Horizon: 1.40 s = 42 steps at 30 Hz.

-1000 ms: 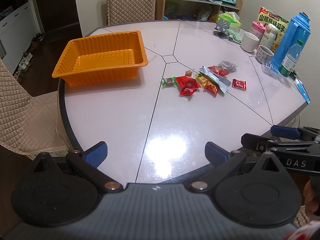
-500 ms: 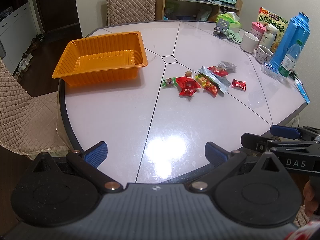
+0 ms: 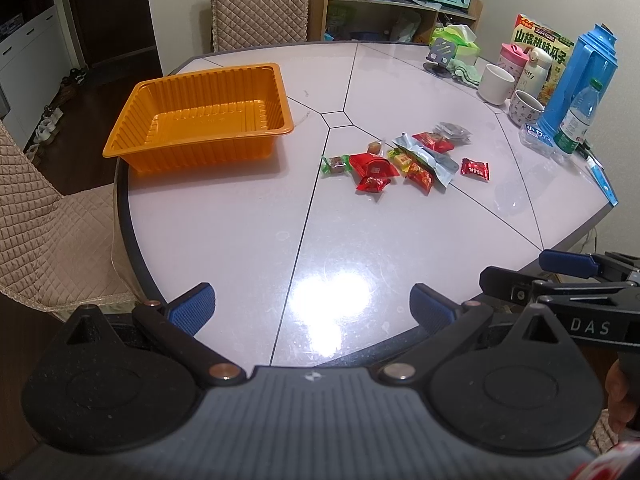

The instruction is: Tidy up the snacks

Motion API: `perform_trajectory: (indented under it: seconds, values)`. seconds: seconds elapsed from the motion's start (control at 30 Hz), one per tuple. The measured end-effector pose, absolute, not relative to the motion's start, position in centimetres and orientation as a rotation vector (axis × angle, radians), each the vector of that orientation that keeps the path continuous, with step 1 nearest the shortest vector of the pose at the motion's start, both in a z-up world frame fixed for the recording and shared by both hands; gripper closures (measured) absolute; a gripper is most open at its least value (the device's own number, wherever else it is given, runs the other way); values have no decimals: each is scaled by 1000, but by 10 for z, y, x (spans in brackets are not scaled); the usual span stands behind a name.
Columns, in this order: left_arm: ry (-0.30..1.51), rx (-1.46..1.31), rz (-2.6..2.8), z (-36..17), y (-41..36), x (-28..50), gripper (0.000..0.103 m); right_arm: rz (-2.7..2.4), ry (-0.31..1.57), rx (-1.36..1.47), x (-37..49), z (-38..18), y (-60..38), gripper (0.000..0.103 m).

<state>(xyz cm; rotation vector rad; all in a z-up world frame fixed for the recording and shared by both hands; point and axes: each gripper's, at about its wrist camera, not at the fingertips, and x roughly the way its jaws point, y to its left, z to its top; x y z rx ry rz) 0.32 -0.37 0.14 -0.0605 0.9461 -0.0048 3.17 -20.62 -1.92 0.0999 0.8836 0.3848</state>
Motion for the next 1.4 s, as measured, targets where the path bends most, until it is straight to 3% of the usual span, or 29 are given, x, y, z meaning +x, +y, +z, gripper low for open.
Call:
perform_trajectory:
  seconds: [1.2,1.4]
  values:
    - [877,-23,-43,-9,-17,19,0,334,895,152,42,-44,-234,18]
    - [872,-5,-67,-24,-17,44,7,300,871,191,51,-58,-247,18]
